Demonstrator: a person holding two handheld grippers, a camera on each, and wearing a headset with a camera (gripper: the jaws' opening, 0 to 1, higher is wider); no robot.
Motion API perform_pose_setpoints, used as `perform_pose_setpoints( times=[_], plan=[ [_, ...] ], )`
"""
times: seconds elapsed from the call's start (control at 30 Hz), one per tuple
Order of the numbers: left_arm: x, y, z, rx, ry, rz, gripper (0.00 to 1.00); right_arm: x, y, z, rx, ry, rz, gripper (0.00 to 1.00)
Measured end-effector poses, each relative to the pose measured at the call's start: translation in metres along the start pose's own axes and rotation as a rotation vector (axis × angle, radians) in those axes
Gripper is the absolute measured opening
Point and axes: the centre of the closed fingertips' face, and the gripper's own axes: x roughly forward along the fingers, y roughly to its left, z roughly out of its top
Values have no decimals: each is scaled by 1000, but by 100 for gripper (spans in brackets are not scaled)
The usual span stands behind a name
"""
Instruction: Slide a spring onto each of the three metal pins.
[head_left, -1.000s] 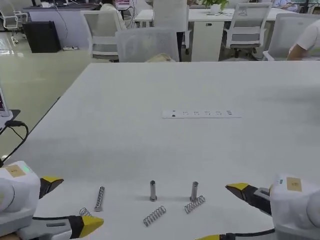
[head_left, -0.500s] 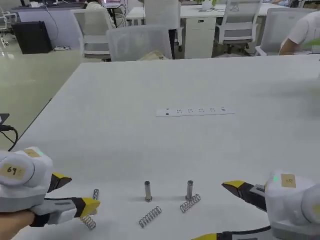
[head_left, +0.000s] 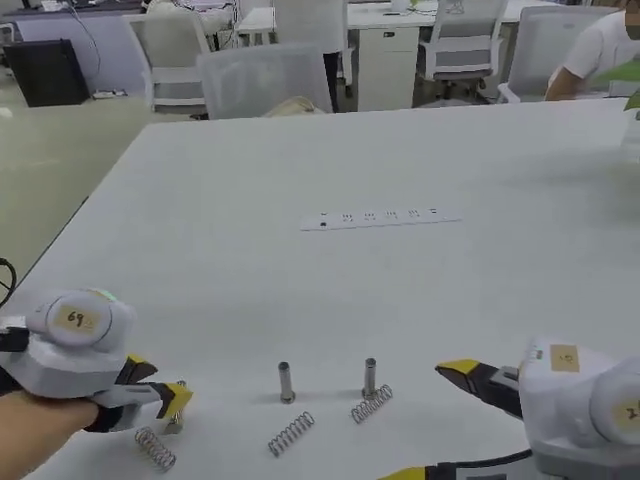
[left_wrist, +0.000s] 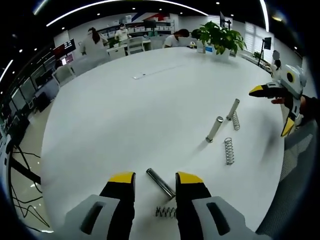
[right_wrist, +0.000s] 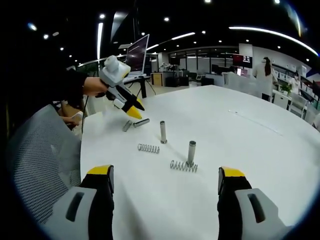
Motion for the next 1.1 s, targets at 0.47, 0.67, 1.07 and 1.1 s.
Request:
perform_pose_setpoints(
  times=[0.47,0.67,1.07,1.1],
  plan=[
    [19,-1,-9,-15,101,22,15,0,-1,-2,-3,3,-1,84],
    [25,-5,-7,-4,116,25,12,-1,-2,-2,0,1,-5,84],
    [34,-11,-5,45,131,6,9,-1,-2,-3,6,3,-7,83],
    [35,-11,-4,49,133,7,9,-2,-2,-3,6,3,-8,83]
  ],
)
